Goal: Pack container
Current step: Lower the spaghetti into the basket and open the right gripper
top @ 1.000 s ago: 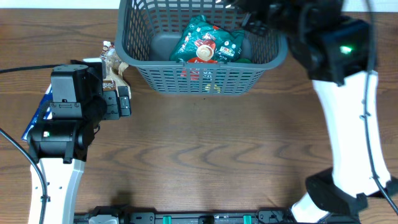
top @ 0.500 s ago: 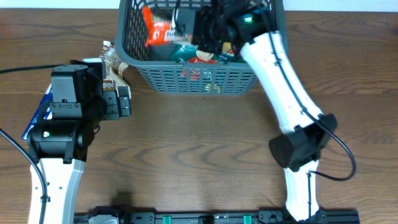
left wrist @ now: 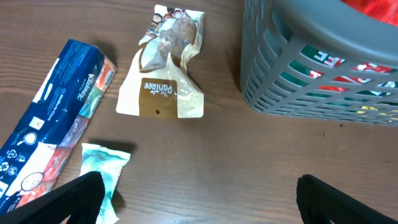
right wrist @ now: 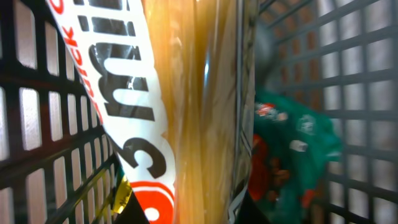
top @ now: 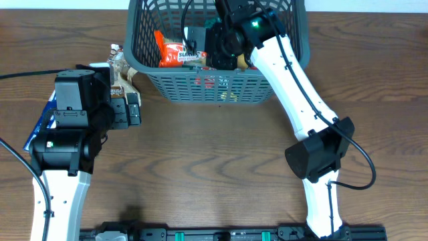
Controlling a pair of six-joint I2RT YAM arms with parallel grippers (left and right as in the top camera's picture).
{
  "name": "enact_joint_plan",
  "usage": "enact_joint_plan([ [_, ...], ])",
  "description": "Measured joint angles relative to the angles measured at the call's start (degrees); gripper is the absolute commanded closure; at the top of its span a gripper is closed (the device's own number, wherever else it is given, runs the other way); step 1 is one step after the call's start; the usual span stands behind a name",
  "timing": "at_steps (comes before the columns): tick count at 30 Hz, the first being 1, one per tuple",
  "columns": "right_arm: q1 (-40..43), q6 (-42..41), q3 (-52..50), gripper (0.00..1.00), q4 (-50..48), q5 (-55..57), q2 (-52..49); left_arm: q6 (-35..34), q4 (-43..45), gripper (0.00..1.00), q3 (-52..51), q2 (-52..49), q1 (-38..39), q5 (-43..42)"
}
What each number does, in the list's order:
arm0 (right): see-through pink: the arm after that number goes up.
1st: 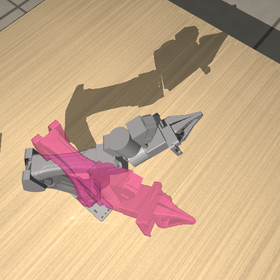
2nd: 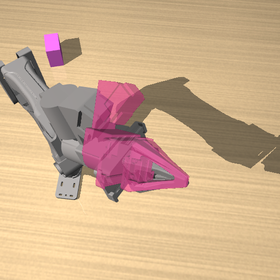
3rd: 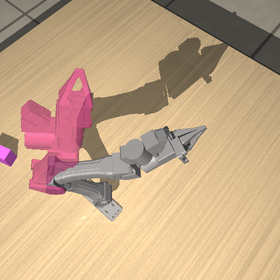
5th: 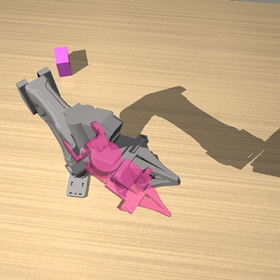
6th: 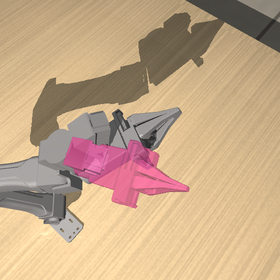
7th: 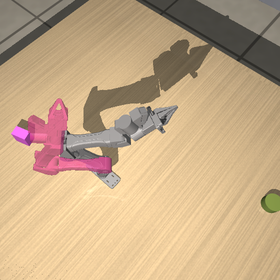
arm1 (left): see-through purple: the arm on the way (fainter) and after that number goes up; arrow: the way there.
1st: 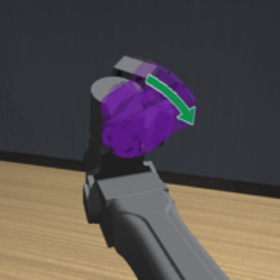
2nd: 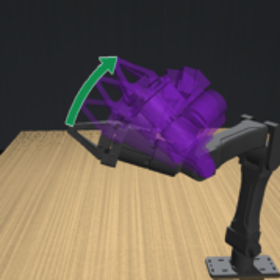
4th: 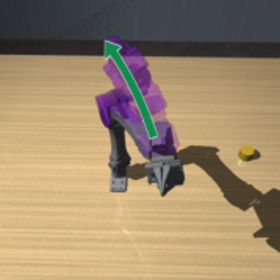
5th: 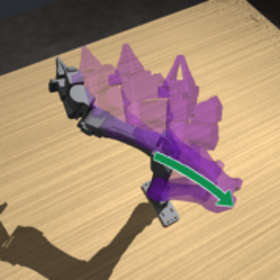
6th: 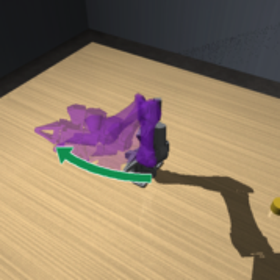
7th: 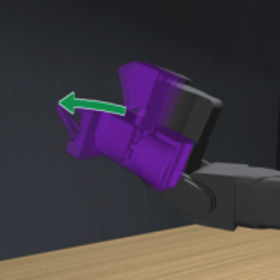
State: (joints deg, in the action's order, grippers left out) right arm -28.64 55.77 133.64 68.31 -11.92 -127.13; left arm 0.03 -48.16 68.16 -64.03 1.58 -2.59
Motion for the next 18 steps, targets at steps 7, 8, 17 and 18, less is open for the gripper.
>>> enact_joint_plan([
  [7, 0.02, -0.07, -4.96, 0.79, 0.9, 0.11, -0.07, 0.0, -1.01, 0.01, 0.0, 0.0, 0.0, 0.02],
  [8, 0.02, 0.09, -5.03, 0.73, 0.85, 0.13, -0.13, 0.0, -1.03, 0.01, 0.0, 0.0, 0.0, 0.02],
  [17, 0.02, 0.2, -4.94, 0.24, -0.57, -0.24, -0.11, -0.02, -1.14, 0.01, 0.0, 0.0, 0.0, 0.02],
  [18, 0.04, 0.24, -4.92, 0.21, -0.79, -0.24, -0.13, -0.02, -1.14, 0.01, 0.0, 0.0, 0.0, 0.02],
])
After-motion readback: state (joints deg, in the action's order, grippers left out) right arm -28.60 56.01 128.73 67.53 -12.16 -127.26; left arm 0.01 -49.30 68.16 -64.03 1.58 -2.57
